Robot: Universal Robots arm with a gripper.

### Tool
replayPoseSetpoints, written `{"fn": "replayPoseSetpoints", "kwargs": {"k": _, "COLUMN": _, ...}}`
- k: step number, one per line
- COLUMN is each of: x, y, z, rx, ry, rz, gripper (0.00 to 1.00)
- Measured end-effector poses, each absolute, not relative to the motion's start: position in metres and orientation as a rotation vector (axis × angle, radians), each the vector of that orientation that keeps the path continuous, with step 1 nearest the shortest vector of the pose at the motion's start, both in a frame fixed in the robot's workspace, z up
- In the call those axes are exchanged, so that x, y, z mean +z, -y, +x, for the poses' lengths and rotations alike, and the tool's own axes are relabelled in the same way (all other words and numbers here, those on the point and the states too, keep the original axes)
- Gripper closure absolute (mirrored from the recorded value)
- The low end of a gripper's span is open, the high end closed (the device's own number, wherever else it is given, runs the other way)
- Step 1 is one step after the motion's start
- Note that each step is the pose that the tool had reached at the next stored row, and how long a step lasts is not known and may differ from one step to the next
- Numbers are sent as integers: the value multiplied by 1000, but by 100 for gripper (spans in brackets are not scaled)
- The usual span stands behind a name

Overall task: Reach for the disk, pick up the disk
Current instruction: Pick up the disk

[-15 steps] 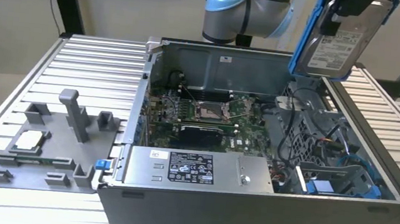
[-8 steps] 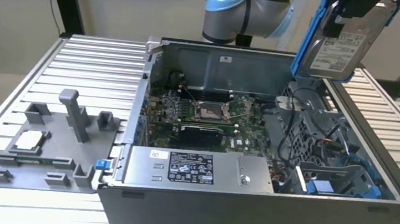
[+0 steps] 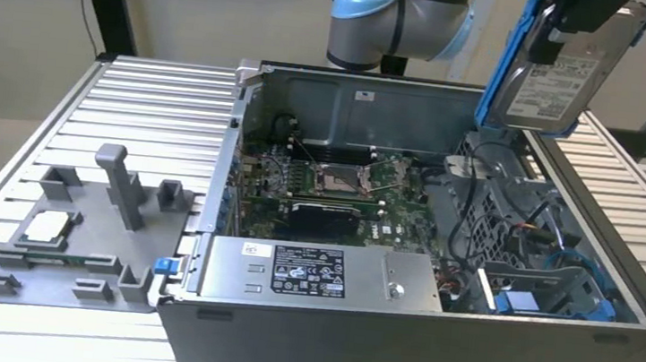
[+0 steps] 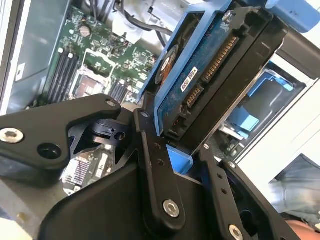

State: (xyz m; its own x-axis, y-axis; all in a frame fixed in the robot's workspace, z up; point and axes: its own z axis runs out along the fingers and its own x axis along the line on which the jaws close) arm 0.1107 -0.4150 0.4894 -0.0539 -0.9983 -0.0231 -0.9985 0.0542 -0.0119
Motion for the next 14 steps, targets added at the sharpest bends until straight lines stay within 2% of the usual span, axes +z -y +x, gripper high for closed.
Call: {"fn": "replayPoseSetpoints", "kwargs": {"k": 14, "x": 489, "y": 430, "z": 120, "rx": 13, "ry": -2264, "rz": -2144, "gripper": 100}}
